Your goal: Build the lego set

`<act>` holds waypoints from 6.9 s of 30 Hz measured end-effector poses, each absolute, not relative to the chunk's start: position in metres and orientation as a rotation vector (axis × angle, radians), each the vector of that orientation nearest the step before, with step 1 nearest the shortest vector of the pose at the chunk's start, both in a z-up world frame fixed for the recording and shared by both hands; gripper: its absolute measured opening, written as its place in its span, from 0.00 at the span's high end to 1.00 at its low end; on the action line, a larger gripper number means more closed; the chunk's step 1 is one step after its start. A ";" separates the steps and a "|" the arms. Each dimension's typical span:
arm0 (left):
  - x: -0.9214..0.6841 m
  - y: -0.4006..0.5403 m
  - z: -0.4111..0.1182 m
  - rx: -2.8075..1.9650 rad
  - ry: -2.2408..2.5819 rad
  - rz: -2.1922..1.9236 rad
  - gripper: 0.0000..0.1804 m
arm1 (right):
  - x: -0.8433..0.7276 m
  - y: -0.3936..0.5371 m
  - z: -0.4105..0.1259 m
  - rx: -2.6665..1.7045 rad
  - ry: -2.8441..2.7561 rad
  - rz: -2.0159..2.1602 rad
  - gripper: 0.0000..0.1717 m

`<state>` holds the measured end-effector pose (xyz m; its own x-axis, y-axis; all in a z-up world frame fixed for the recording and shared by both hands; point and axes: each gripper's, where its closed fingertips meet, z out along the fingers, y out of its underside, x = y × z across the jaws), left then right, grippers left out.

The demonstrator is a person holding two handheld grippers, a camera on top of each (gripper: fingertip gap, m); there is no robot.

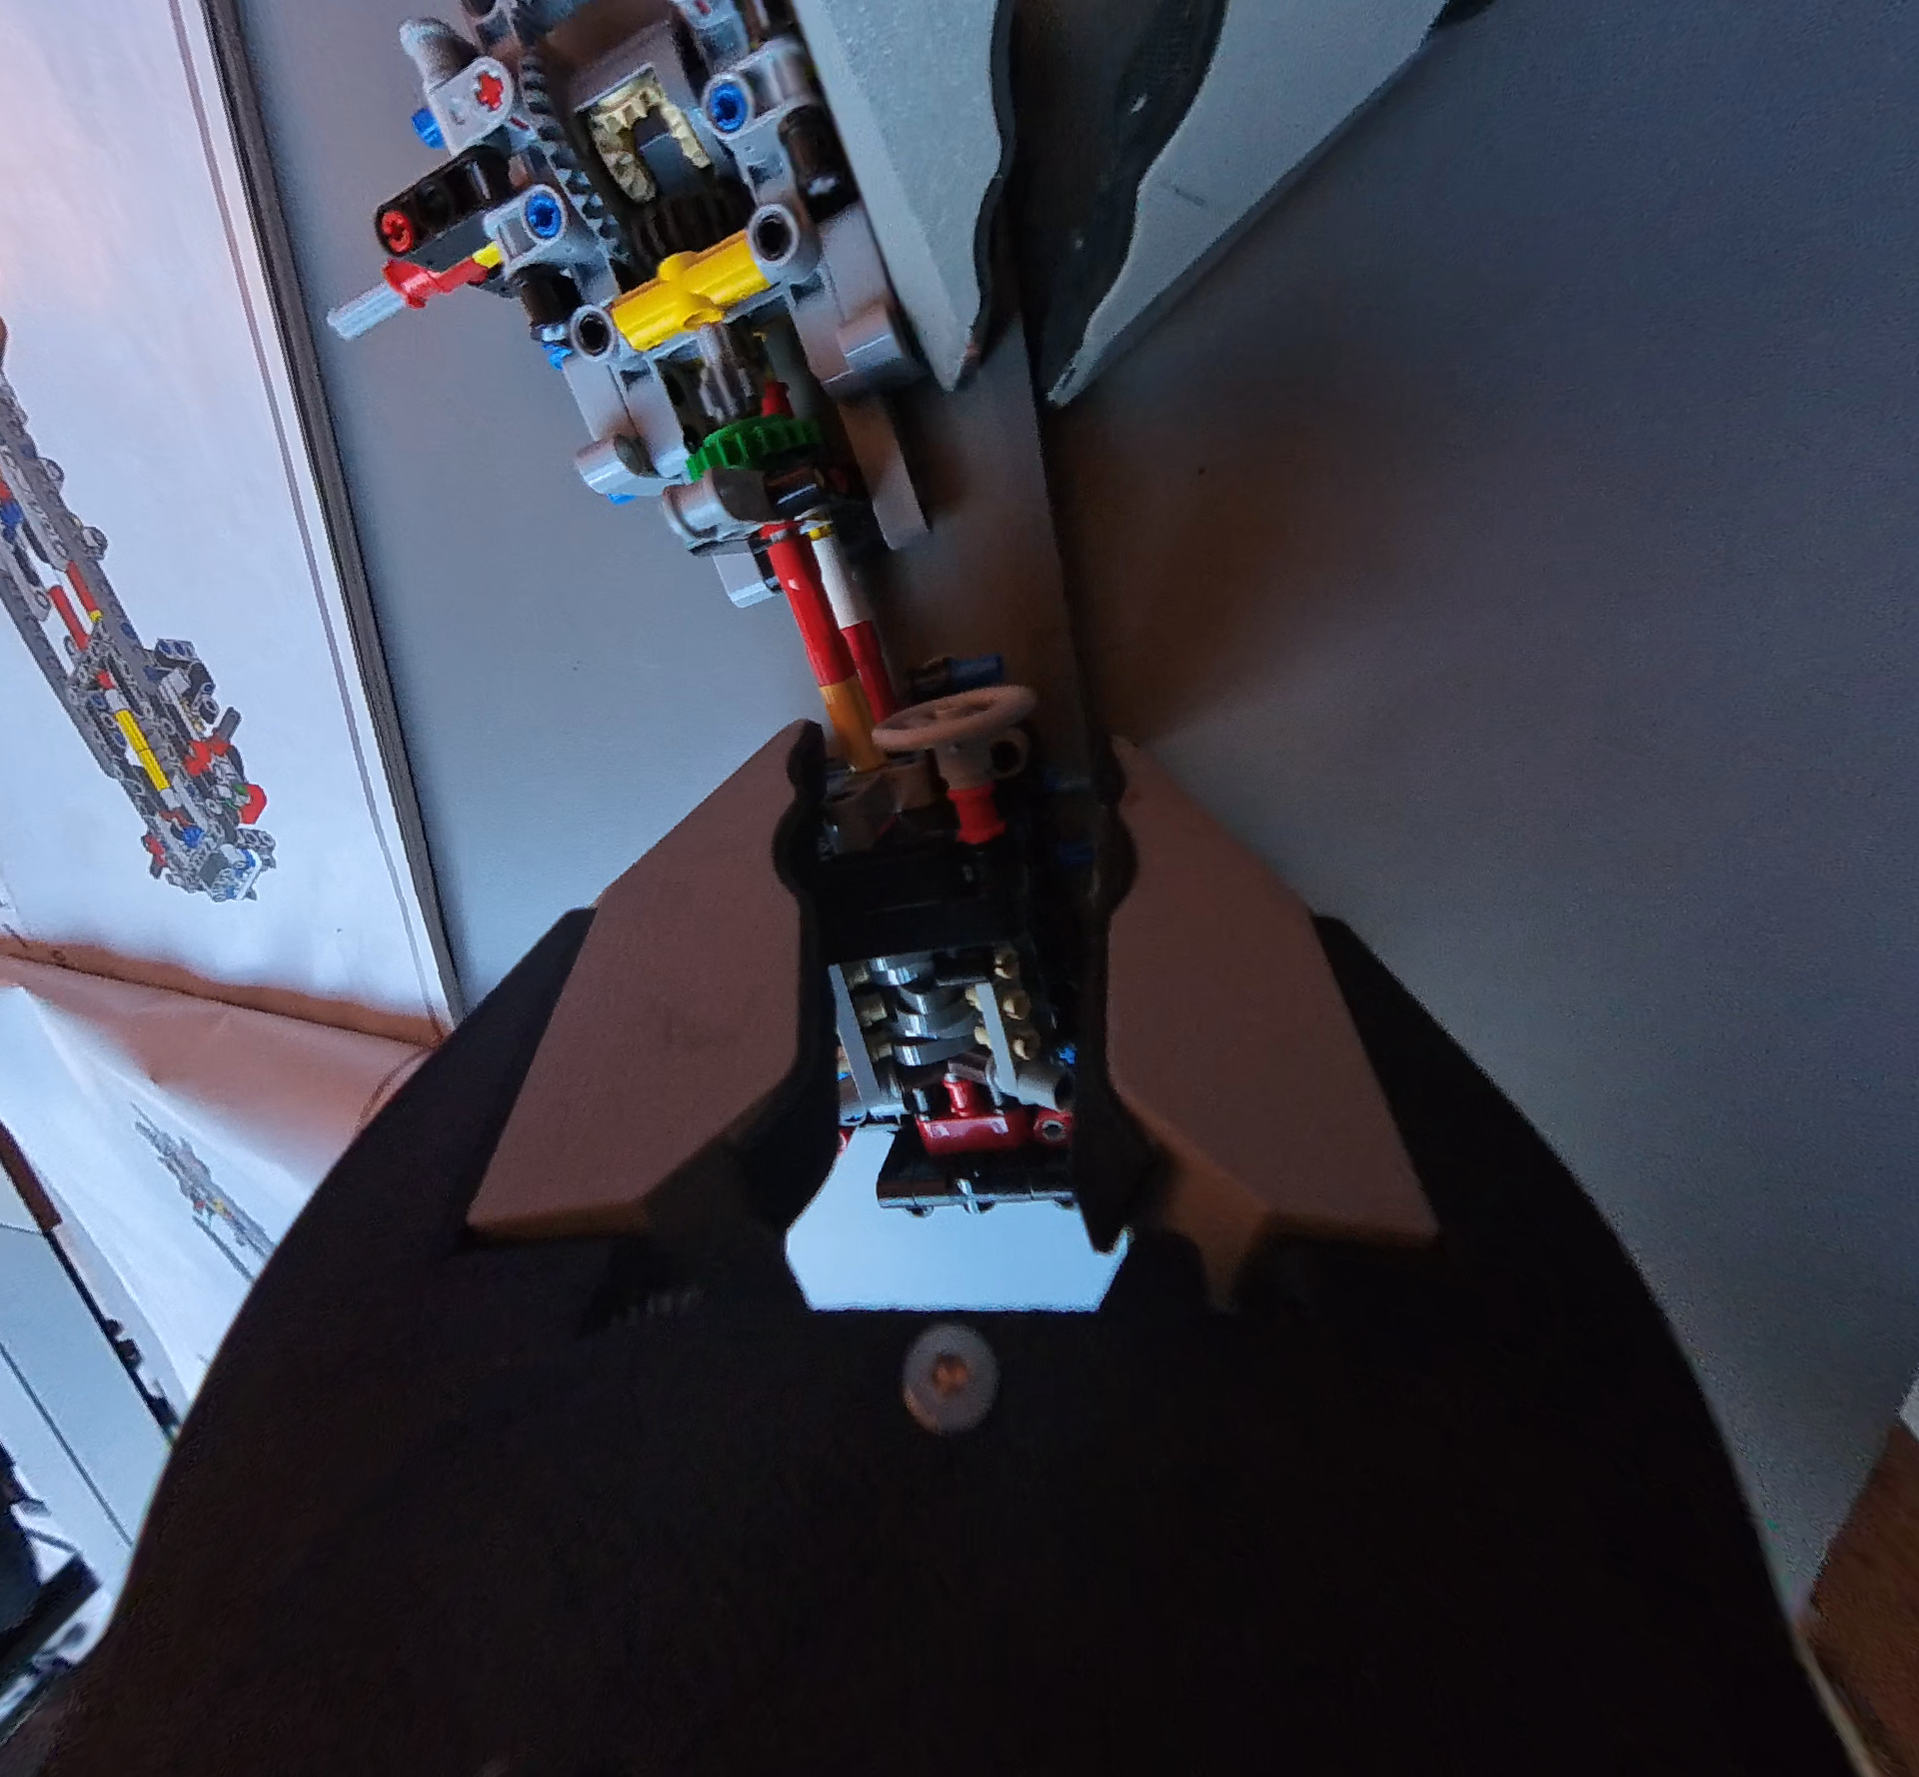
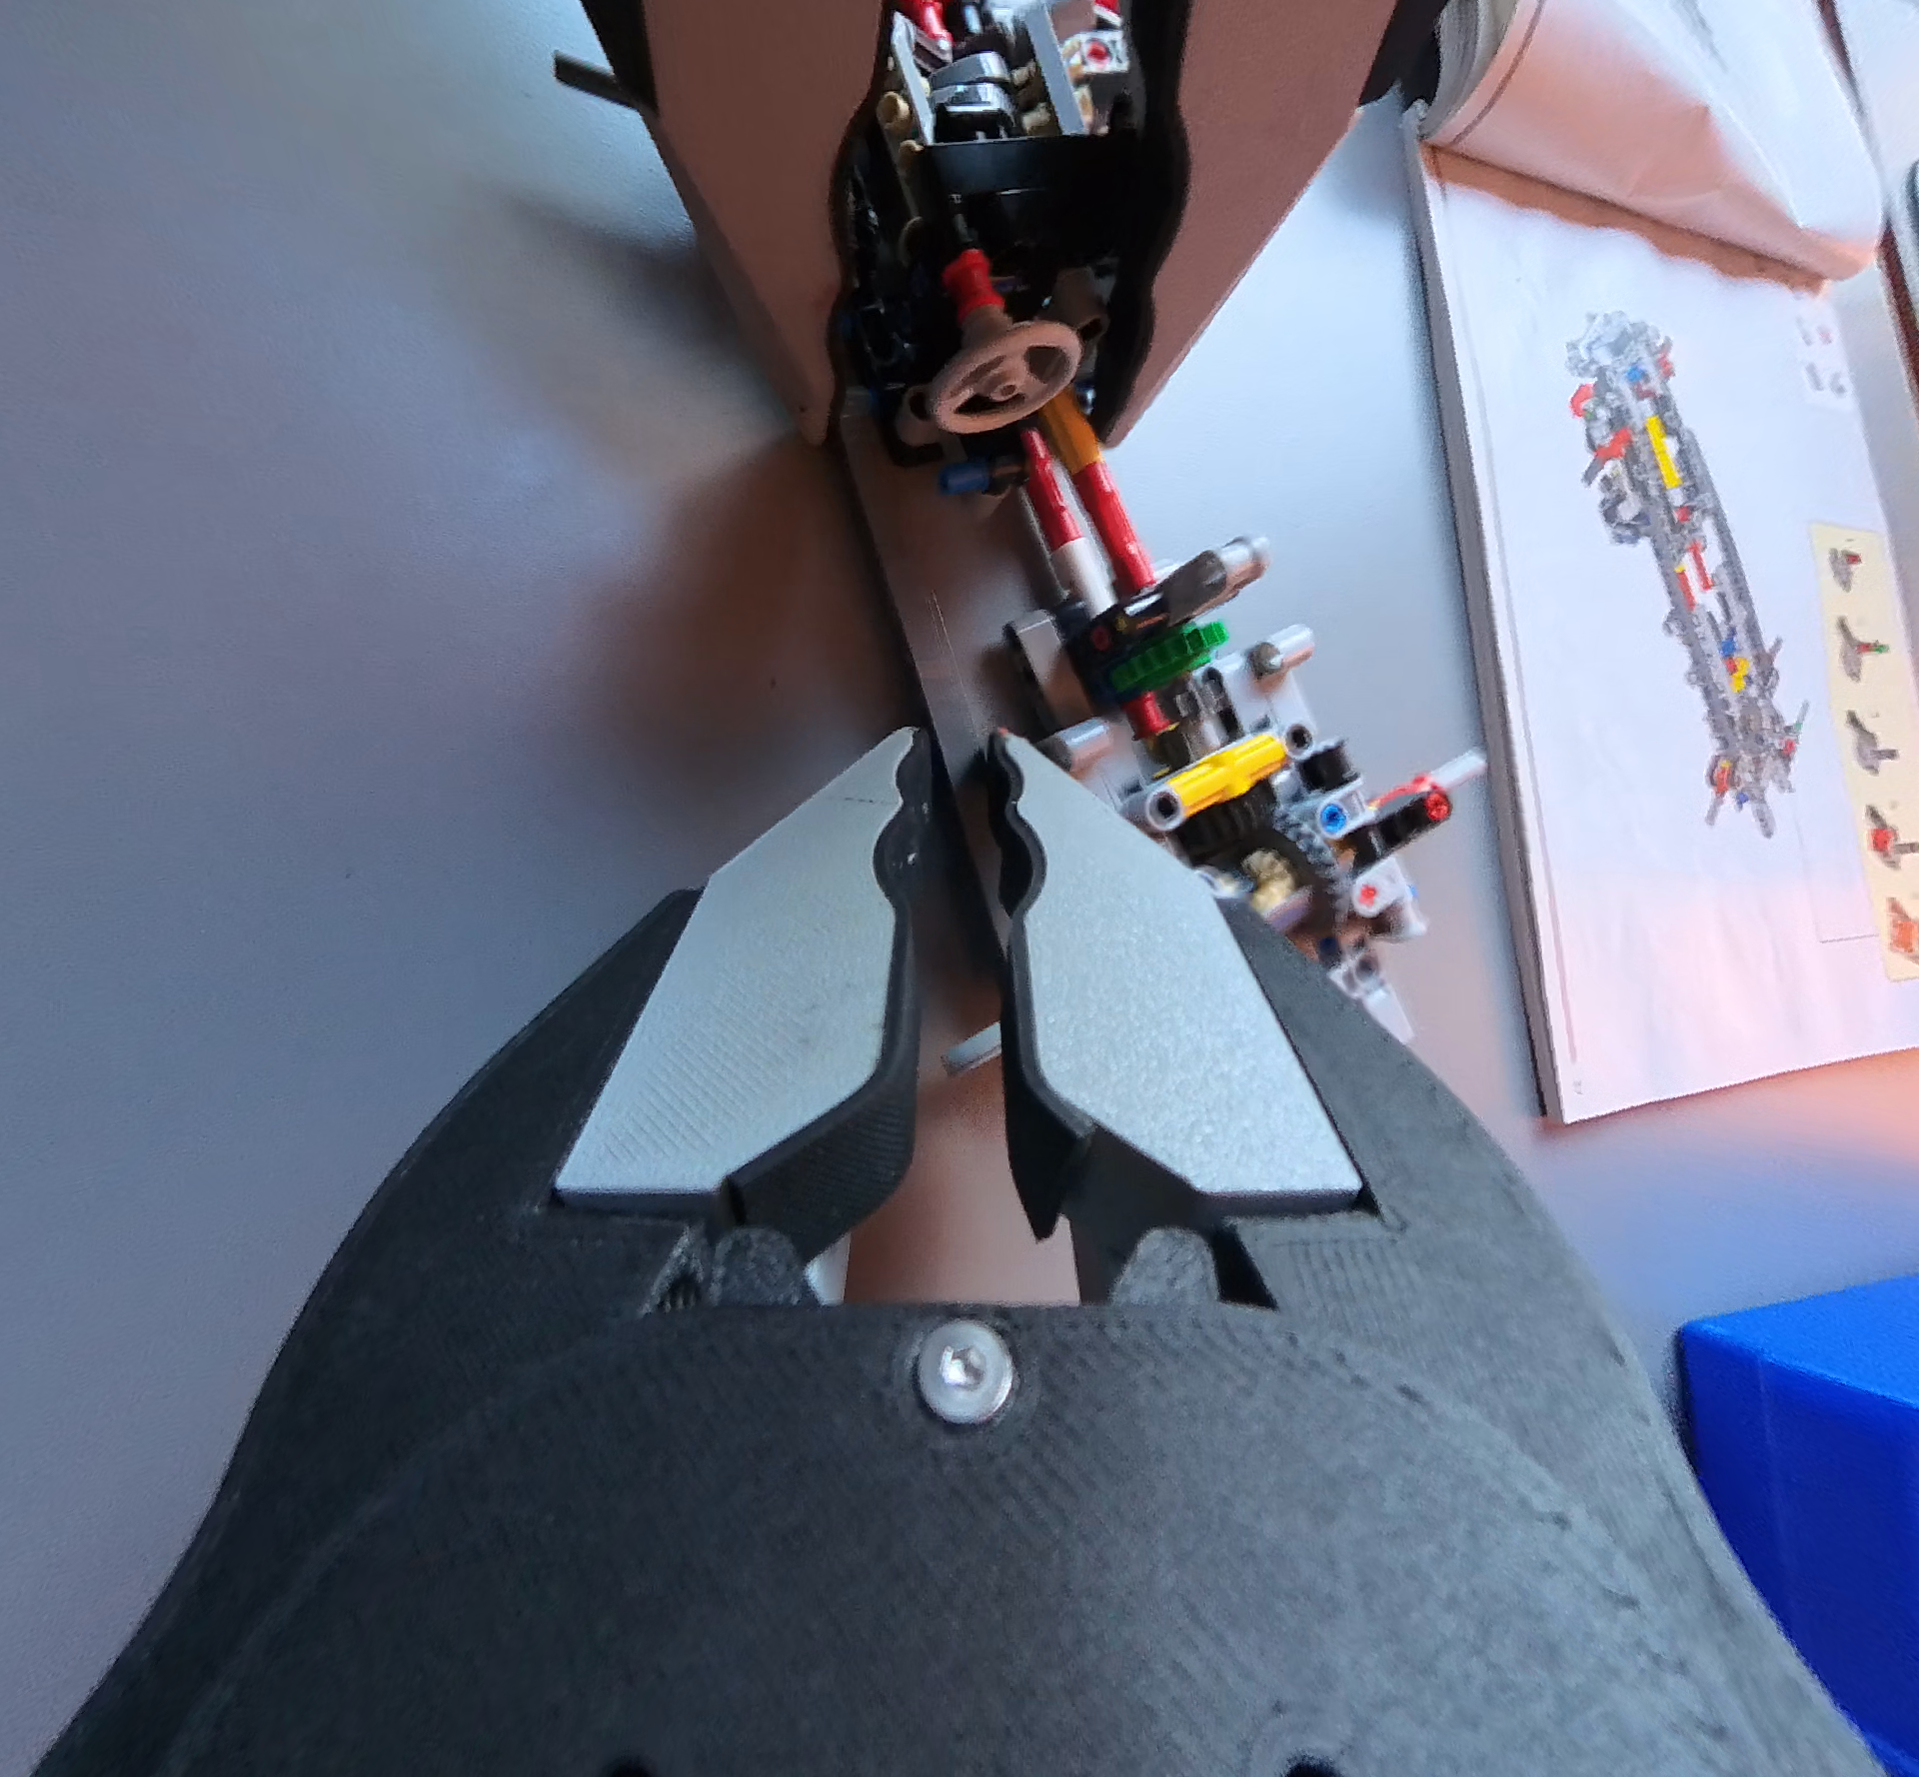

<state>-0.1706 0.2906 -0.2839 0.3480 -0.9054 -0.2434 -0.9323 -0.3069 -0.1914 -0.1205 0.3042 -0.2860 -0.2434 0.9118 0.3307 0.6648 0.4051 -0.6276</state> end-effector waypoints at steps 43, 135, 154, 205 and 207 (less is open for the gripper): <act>-0.164 0.292 -0.283 -2.247 1.634 0.068 0.71 | -0.110 0.367 -0.281 -1.113 -2.485 0.220 0.55; -0.118 0.265 -0.252 -2.236 1.217 0.124 0.77 | -0.072 0.361 -0.283 -1.321 -2.347 0.781 0.58; -0.123 0.279 -0.287 -2.411 1.222 0.142 0.91 | -0.078 0.355 -0.289 -1.240 -2.443 0.782 0.71; -0.138 0.287 -0.282 -2.224 1.061 0.192 0.96 | -0.084 0.357 -0.284 -1.150 -2.342 0.455 0.75; -0.140 0.289 -0.283 -2.231 1.002 0.201 0.96 | -0.084 0.357 -0.284 -1.172 -2.339 0.479 0.75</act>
